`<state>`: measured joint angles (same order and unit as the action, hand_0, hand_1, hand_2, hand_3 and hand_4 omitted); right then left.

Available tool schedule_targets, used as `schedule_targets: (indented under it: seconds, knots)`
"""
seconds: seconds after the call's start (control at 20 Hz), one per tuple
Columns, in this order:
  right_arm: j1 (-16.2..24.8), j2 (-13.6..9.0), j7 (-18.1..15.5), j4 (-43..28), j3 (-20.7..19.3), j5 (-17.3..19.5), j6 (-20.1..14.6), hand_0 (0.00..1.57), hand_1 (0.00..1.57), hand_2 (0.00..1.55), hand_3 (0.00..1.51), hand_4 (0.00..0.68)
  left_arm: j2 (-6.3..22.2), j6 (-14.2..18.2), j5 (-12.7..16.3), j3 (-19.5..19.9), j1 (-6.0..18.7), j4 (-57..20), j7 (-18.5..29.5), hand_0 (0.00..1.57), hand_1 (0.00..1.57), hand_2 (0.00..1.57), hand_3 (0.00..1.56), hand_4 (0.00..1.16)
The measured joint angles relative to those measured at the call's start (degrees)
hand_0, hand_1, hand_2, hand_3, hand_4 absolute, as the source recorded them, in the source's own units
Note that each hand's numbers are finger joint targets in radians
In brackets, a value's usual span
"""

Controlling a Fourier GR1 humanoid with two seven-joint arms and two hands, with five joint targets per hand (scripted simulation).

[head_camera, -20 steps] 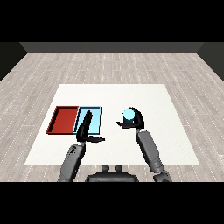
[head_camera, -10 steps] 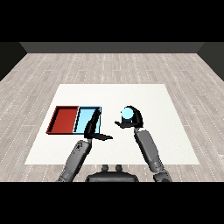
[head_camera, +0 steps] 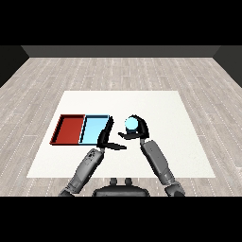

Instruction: Pick the blue can and put it in the blue box

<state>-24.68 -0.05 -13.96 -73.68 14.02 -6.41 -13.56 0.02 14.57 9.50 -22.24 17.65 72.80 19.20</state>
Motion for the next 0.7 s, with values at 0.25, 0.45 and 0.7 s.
schedule_targets:
  seconds: [0.25,0.45,0.7]
  knots:
    - [-1.19,0.03,0.37,-0.12,2.31,-1.94,-1.36,1.45,1.45,1.47,1.37,0.553,-0.01,1.67,2.81,-2.96,0.83,-2.54,1.25,0.0,0.0,0.0,0.0,0.0]
    - [-2.37,0.04,-0.21,1.15,2.95,-3.21,-1.58,1.44,1.44,1.46,1.37,0.564,-0.01,2.6,4.75,-3.82,2.63,-4.74,1.3,0.0,0.0,0.0,0.0,0.0]
    - [-2.61,0.04,-1.48,2.19,3.89,-4.02,-1.57,1.45,1.45,1.46,1.37,0.555,-0.01,2.8,7.71,-4.41,4.91,-8.92,3.24,0.0,0.0,0.0,0.0,0.0]
